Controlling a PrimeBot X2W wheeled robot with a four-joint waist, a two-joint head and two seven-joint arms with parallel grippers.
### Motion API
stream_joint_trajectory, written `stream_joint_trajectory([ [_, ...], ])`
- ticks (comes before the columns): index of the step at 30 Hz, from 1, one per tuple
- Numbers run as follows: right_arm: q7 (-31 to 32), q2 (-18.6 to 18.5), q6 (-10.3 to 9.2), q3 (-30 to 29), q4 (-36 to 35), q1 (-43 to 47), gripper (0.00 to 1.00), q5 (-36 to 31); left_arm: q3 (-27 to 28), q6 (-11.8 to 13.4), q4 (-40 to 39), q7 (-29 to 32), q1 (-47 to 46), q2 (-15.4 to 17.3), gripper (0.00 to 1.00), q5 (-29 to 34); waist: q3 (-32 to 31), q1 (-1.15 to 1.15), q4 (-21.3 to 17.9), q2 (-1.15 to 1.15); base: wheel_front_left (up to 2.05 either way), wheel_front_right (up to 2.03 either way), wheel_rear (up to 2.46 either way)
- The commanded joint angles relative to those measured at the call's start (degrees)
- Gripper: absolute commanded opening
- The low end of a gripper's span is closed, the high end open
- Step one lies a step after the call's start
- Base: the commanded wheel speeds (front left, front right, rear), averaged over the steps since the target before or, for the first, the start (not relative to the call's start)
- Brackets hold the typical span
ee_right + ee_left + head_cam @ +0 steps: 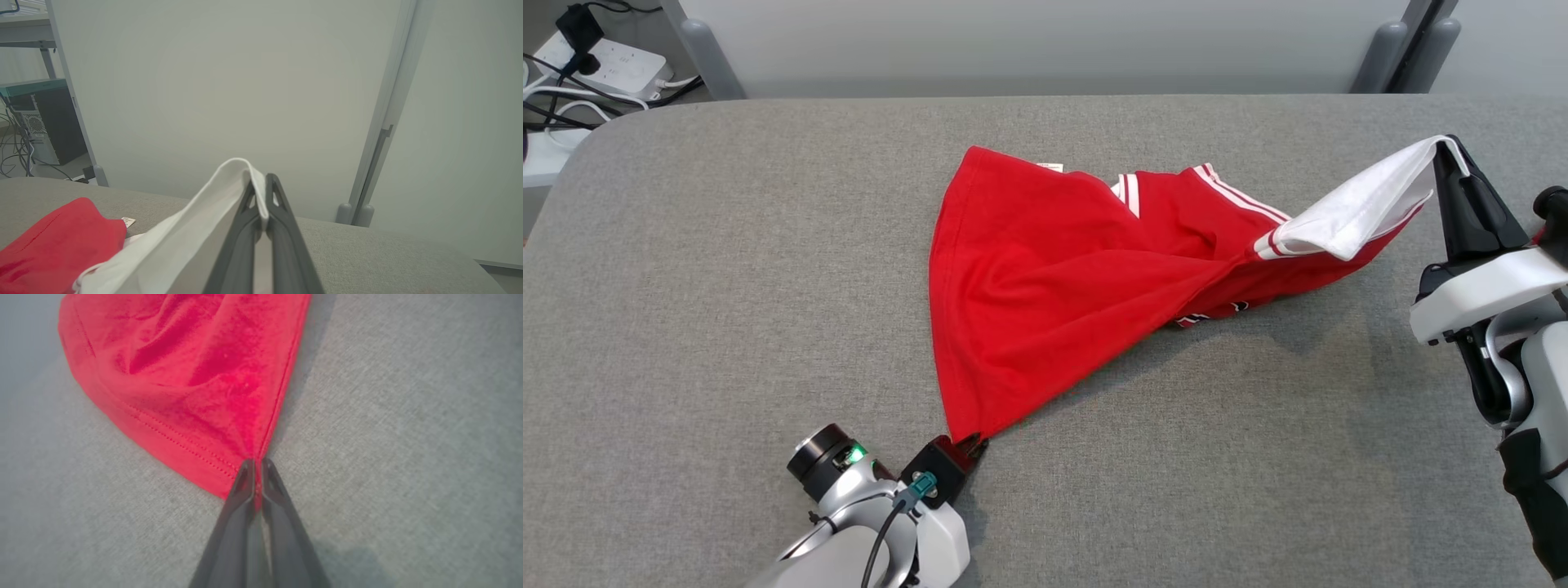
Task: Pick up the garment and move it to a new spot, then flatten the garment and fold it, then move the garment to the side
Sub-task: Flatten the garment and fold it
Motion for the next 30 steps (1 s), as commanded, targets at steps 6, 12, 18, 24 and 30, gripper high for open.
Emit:
stream_joint_trajectory([
  [6,-0.3,-0.3,0.00,0.9,-1.5,0.0,0.00,0.9,2.2,-0.5,2.3,0.4,-1.9,2.8,0.00,0.4,-0.1,0.00,0.1,0.00,0.00,0.00,0.00],
  [12,-0.3,-0.6,0.00,2.2,-1.7,0.2,0.00,1.7,7.5,0.4,-2.9,0.4,-4.4,5.9,0.00,-0.3,-0.5,0.00,0.1,0.00,0.00,0.00,0.00],
  [18,0.2,-1.5,0.00,4.6,-1.0,0.0,0.00,3.5,12.2,0.4,-8.0,0.4,-6.7,10.5,0.00,-0.8,-1.1,0.00,0.0,0.00,0.00,0.00,0.00],
  [24,2.3,-2.8,0.00,9.2,-1.8,-3.9,0.00,6.8,16.0,-1.0,-10.3,1.0,-12.8,15.8,0.00,-2.2,-1.5,0.00,-0.4,0.00,0.00,0.00,0.00],
  [30,2.0,-3.2,0.00,13.1,-0.5,-15.2,0.00,9.1,19.4,-2.7,-10.9,3.8,-24.6,19.9,0.00,-2.2,-1.8,0.00,-0.9,0.00,0.00,0.00,0.00],
])
